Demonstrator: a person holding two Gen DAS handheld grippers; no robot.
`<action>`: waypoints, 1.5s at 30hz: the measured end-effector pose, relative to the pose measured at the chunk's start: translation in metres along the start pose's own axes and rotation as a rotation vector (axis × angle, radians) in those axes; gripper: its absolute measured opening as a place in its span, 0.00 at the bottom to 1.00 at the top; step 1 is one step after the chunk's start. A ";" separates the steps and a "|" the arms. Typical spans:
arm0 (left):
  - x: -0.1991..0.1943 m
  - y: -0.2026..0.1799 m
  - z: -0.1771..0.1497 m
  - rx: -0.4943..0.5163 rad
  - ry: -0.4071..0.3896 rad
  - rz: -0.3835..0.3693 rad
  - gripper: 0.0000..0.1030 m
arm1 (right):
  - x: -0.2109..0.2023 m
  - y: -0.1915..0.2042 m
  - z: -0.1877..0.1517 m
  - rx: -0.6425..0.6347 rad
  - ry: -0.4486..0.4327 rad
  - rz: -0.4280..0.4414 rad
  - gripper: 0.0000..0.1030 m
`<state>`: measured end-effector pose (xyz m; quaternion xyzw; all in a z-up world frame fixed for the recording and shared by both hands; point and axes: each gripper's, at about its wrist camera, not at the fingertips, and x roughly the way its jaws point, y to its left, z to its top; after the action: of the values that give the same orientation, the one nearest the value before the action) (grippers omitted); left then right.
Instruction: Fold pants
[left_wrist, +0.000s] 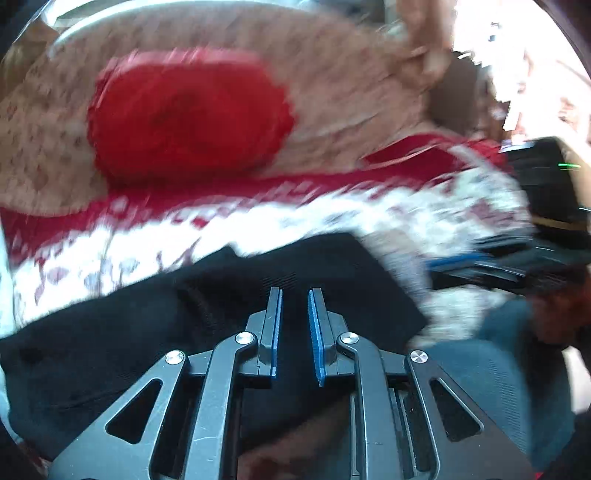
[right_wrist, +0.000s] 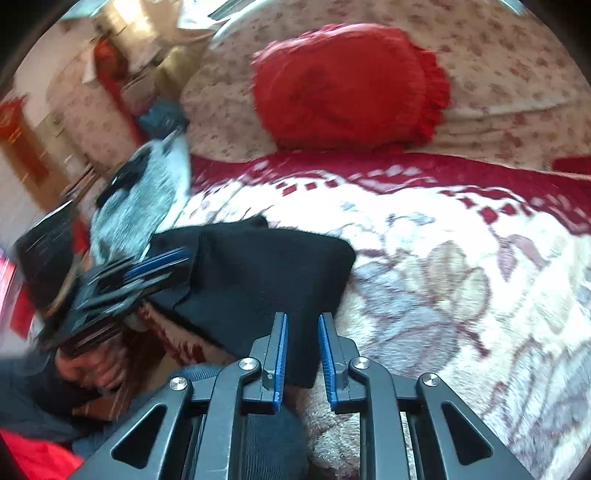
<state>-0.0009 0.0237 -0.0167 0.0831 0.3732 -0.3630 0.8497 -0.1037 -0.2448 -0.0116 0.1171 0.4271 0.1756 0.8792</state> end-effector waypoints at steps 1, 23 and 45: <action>0.011 0.009 -0.002 -0.043 0.025 0.040 0.14 | 0.009 0.004 0.001 -0.034 0.019 0.015 0.16; 0.020 0.020 -0.015 -0.196 0.117 -0.032 0.10 | 0.075 -0.004 0.042 -0.154 0.095 -0.115 0.15; -0.124 0.135 -0.126 -0.617 -0.130 0.057 0.73 | -0.003 -0.060 0.020 0.210 -0.149 -0.032 0.15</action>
<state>-0.0379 0.2420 -0.0376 -0.1913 0.4083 -0.2134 0.8667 -0.0767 -0.3015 -0.0188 0.2145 0.3785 0.1068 0.8941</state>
